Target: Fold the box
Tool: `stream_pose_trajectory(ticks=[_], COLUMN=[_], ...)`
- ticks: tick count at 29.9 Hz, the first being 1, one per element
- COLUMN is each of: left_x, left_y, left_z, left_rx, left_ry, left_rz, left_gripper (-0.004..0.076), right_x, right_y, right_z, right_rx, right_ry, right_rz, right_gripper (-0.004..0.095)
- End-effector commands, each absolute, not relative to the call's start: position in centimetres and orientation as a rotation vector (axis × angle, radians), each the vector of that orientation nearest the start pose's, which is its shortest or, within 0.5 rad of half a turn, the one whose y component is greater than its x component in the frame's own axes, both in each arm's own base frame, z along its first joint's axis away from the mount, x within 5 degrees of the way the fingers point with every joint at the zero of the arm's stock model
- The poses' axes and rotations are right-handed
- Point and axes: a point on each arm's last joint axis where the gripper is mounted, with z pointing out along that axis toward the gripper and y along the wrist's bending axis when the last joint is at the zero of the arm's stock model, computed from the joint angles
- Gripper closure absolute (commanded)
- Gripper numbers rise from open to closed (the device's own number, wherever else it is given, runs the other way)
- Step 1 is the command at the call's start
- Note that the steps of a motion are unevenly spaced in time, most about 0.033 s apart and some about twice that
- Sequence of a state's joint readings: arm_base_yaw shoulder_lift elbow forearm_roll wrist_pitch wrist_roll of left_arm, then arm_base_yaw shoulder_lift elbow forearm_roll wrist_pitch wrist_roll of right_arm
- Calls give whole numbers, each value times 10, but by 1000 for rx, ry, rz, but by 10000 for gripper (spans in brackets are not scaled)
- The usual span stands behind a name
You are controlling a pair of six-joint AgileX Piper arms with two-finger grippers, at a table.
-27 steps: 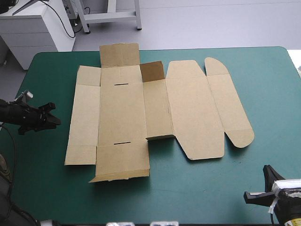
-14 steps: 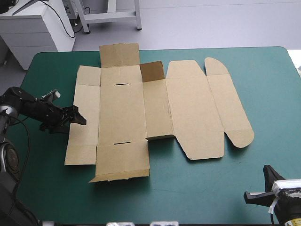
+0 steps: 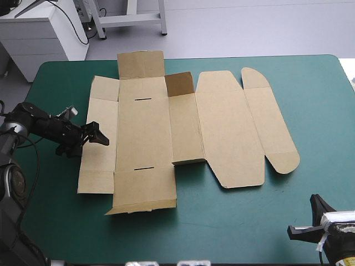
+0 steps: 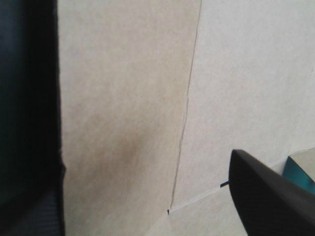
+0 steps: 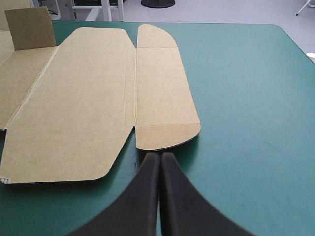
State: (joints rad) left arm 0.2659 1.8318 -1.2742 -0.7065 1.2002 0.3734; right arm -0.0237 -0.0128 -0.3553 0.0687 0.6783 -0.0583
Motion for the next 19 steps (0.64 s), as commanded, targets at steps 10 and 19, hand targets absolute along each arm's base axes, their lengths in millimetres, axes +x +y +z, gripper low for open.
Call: stream_pose_trajectory(ticks=[10, 19], left_x=[347, 347], left_y=[5, 5], left_z=[237, 239], left_rx=[-175, -168], left_ry=[2836, 2828], left_rz=[-1155, -1156], left_gripper=[192, 723], right_x=[15, 15], right_y=[3, 3], right_z=[284, 284], right_rx=[-20, -20], right_ry=[1663, 1663], right_rz=[5, 5], right_gripper=[928, 928])
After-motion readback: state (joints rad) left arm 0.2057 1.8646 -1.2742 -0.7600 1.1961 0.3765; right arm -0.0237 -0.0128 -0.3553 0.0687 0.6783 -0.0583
